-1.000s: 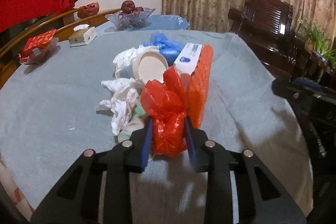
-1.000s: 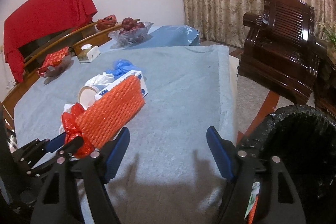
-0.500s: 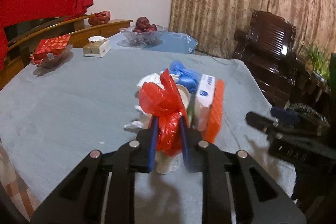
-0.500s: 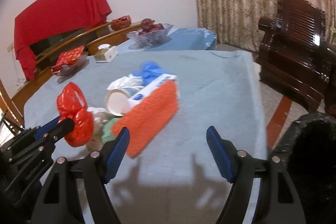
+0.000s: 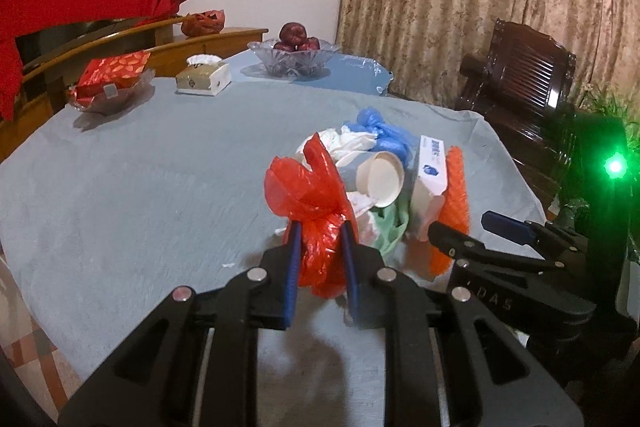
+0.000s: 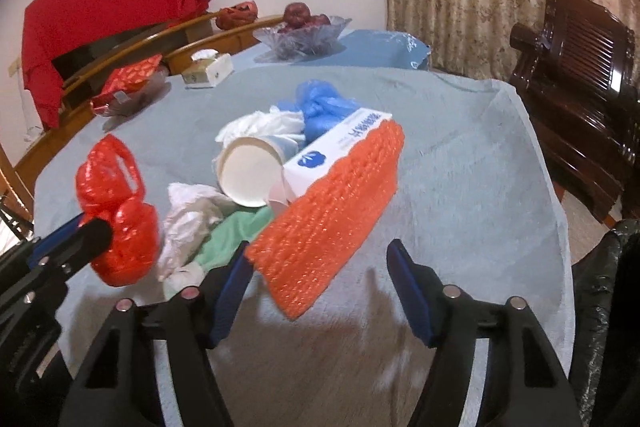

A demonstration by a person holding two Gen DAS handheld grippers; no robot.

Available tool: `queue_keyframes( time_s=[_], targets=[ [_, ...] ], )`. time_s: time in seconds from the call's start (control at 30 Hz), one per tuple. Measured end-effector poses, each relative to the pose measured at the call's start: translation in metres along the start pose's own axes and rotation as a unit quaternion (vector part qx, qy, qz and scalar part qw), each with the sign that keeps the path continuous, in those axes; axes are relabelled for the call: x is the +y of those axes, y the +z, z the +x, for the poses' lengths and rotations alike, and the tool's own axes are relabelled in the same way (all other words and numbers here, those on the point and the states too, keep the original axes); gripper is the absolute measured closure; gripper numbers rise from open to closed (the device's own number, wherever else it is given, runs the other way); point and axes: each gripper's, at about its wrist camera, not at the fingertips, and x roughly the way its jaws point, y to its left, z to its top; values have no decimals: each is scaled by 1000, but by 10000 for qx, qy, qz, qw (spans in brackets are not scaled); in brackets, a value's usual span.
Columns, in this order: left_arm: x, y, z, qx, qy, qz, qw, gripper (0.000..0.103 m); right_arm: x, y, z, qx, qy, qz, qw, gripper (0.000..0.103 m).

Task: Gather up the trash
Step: 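Lift the red bag with the left tool while the right tool grasps the orange mesh sleeve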

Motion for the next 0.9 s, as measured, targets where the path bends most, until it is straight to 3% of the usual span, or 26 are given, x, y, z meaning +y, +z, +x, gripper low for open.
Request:
queue_keyframes(
  time_s=[0.17,0.4,0.47,0.53,0.9],
  targets=[
    [4,-1,5,41,-12,-44,10000,84,-10,-1,-2,99,-102,-18,9999,62],
    [-1,-2,5,42,-53,-36,10000,84,-17,-1,4,259,16,59,9996,73],
    [-2,-1,6,53,-46,-32,10000,84,-17,-1,11,383,144,103,9991,86],
    [-3,-1,4,39,-41,-27,10000,84,-16,0,13,462,183,93,9987,91],
    [-23,12,-16,-169,-180,75,9997,84,-25,12,-47,-12,81,-45,10000,93]
  ],
)
